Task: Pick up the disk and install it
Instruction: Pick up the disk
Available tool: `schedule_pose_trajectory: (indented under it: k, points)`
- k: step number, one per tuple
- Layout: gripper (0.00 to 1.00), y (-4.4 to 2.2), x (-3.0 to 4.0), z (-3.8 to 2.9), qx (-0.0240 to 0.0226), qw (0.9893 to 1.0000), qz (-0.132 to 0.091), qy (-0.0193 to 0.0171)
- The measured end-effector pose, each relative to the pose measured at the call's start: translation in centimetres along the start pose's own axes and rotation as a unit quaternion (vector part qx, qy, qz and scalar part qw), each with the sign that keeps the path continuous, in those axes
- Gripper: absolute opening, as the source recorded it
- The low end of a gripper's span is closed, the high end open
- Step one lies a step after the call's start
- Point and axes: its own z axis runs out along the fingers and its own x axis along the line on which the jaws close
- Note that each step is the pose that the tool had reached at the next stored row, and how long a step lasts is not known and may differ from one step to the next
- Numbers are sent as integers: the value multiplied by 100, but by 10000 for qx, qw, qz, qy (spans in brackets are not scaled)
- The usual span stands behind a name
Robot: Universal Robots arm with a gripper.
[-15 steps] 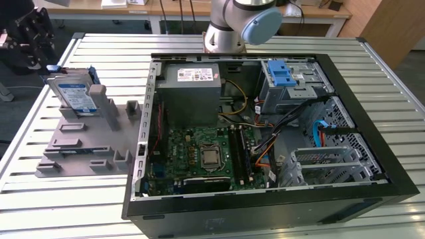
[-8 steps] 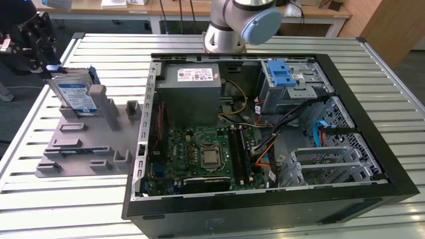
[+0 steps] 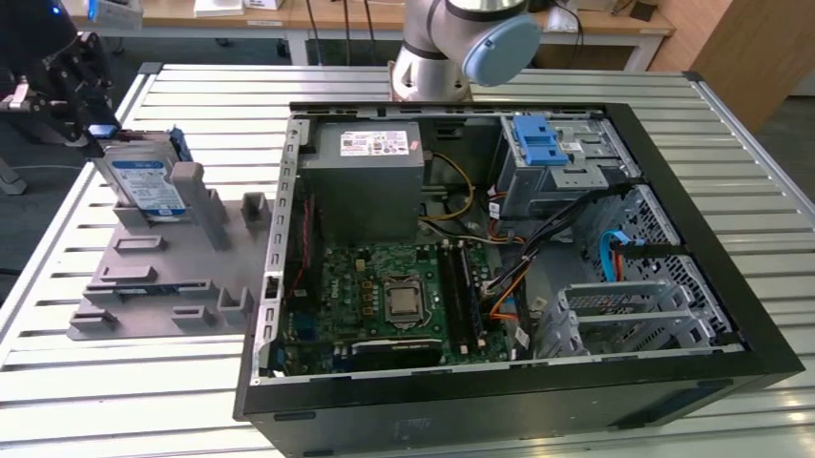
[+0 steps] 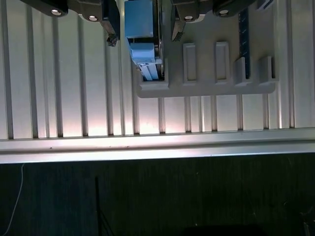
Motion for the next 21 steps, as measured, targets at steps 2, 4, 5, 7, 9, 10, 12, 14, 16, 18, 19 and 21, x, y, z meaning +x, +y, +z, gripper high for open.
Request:
schedule_pose_trajectory:
  k: [2, 4, 5, 7, 9, 10, 12, 14, 16, 18, 19, 21]
  points:
    - [53, 0, 1, 36, 0, 10000, 0, 0]
    - [53, -1, 2, 74, 0, 10000, 0, 0]
    - [53, -1, 2, 92, 0, 10000, 0, 0]
    - [53, -1, 3, 115, 0, 10000, 0, 0]
    - [53, -1, 3, 115, -1, 10000, 0, 1]
    - [53, -1, 3, 116, -2, 10000, 0, 1]
    - [53, -1, 3, 126, 2, 10000, 0, -1]
    - [53, -1, 4, 144, 0, 10000, 0, 0]
    - [53, -1, 4, 166, 0, 10000, 0, 0]
    - [53, -2, 5, 183, 0, 10000, 0, 0]
    - [53, -2, 5, 191, 0, 10000, 0, 0]
    - [53, -2, 5, 201, -1, 10000, 0, 1]
